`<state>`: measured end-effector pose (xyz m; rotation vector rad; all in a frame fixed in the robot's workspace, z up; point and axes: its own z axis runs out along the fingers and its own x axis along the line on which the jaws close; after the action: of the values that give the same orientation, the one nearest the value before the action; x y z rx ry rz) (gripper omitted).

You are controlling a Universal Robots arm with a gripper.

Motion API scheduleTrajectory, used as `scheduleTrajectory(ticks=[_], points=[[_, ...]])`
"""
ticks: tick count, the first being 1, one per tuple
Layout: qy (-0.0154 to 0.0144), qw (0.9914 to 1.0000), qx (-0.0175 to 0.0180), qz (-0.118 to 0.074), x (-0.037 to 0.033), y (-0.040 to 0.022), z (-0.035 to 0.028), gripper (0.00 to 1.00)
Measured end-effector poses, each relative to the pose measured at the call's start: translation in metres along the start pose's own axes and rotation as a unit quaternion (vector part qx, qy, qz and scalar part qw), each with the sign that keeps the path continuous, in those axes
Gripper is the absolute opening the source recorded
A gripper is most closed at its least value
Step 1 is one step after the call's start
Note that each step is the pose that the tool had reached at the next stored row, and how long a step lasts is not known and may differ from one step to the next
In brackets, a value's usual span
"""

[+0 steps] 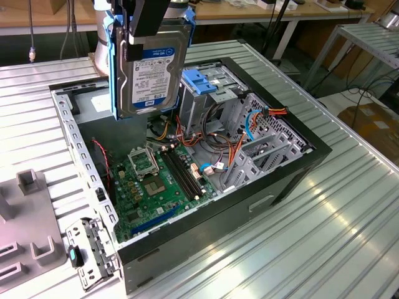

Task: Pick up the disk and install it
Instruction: 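Insert the disk into the insertion slot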

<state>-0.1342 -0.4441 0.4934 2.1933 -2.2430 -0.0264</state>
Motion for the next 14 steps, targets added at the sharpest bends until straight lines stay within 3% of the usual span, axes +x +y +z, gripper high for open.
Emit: scheduleTrajectory(ticks=[3, 6, 12, 14], points=[[0.0, 1.0, 0.0, 0.0, 0.0, -0.0001, 0.0001, 0.37], [0.0022, 1.0, 0.0, 0.0, -0.0002, -0.0055, 0.0001, 0.37], [0.0048, 0.99999, 0.0001, 0.0, -0.0001, -0.0095, 0.0008, 0.37], [0.0057, 0.99998, 0.0001, 0.0, -0.0002, -0.0152, 0.0009, 0.37]])
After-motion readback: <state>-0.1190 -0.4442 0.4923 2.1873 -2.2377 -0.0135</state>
